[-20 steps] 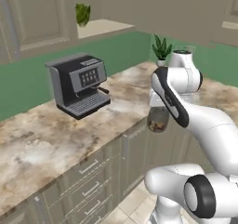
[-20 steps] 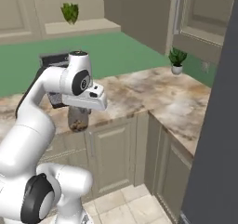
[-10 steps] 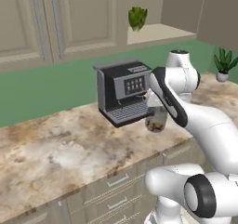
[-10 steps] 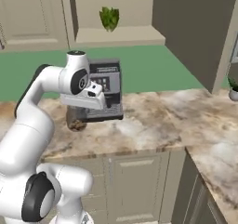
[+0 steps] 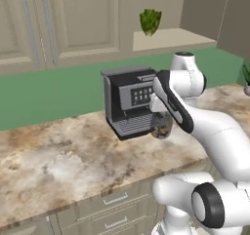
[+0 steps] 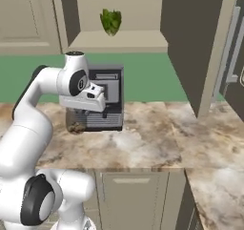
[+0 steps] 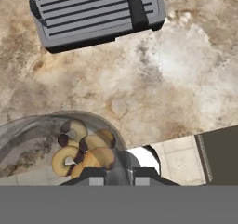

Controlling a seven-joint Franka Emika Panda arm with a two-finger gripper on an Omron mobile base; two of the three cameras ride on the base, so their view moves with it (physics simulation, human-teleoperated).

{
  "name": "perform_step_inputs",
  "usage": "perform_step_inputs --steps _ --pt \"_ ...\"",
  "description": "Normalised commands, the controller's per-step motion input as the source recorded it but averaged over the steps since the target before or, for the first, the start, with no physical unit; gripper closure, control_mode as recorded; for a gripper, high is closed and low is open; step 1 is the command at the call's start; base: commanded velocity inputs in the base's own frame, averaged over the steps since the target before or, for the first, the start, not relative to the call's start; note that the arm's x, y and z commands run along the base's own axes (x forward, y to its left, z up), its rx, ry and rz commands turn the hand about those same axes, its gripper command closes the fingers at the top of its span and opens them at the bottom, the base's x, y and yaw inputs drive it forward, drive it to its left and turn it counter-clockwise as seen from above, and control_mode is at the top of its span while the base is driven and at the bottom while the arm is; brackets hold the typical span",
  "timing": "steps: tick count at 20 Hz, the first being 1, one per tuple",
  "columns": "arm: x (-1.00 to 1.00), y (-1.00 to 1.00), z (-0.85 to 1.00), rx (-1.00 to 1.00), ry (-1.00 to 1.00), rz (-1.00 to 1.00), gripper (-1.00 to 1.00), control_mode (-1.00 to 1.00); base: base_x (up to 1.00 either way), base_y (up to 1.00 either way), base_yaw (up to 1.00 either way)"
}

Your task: Pick the jar and candle from the dining table and place them in the open cabinet. Close the cabinet after placing the objects.

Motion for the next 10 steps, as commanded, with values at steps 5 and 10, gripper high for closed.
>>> perform_step_inputs --steps 5,10 --pt "0.0 0.0 0.0 0.0 0.0 0.0 1.0 1.0 0.4 -0.36 0.23" --pt "0.0 0.0 0.0 0.0 0.0 0.0 1.0 1.0 0.43 -0.13 0.18"
